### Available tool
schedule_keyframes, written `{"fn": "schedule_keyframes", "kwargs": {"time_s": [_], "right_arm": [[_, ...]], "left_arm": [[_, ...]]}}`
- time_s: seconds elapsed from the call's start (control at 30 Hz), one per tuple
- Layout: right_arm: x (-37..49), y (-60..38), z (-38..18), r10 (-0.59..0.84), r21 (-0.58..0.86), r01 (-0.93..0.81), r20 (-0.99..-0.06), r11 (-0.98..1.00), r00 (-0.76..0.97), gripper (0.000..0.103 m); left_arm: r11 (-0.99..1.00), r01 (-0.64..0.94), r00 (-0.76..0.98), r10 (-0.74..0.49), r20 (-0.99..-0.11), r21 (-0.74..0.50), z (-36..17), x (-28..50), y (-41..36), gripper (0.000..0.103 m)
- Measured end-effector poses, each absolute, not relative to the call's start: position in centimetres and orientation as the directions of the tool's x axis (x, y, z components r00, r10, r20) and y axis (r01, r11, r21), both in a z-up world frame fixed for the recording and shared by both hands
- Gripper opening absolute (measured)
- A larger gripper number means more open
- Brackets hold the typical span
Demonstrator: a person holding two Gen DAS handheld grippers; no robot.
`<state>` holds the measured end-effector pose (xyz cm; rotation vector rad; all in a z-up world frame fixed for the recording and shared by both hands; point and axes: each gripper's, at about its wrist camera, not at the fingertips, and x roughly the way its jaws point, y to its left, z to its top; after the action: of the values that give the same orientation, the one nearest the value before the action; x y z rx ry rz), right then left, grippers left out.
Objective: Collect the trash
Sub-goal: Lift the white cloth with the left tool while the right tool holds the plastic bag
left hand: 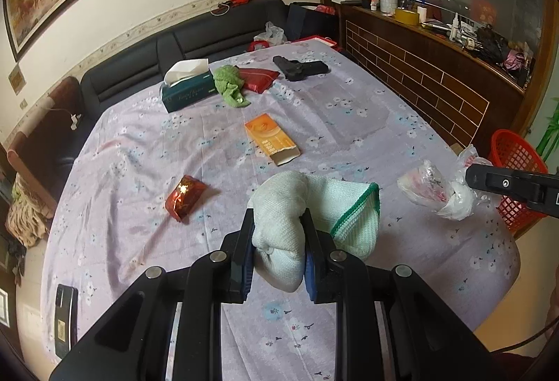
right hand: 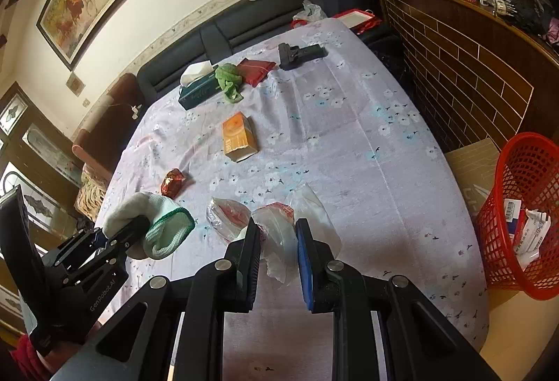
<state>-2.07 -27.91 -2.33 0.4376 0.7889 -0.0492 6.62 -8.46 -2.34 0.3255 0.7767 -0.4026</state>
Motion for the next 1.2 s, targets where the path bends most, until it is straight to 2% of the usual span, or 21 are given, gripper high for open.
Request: {"fn": "schedule_keyframes", "kwargs": {"time_s": [0.7, 1.2], "right_arm": [[-3.4, -29.7, -1.8, 0.110, 0.368, 0.206, -0.678, 0.907, 0.727, 0.021], [-5.4, -32.8, -1.8, 0.071, 0.390, 0.273, -0.674, 0.880, 0.735, 0.021]], "left_arm": [[0.853, 0.494, 0.646, -0.232, -0.727, 0.167, -1.9, 5.6, -10.9, 0.022], [0.810, 0.558, 0.619, -0.264, -0.740, 0.178, -2.4, 5.1, -14.4, 0.022]]}}
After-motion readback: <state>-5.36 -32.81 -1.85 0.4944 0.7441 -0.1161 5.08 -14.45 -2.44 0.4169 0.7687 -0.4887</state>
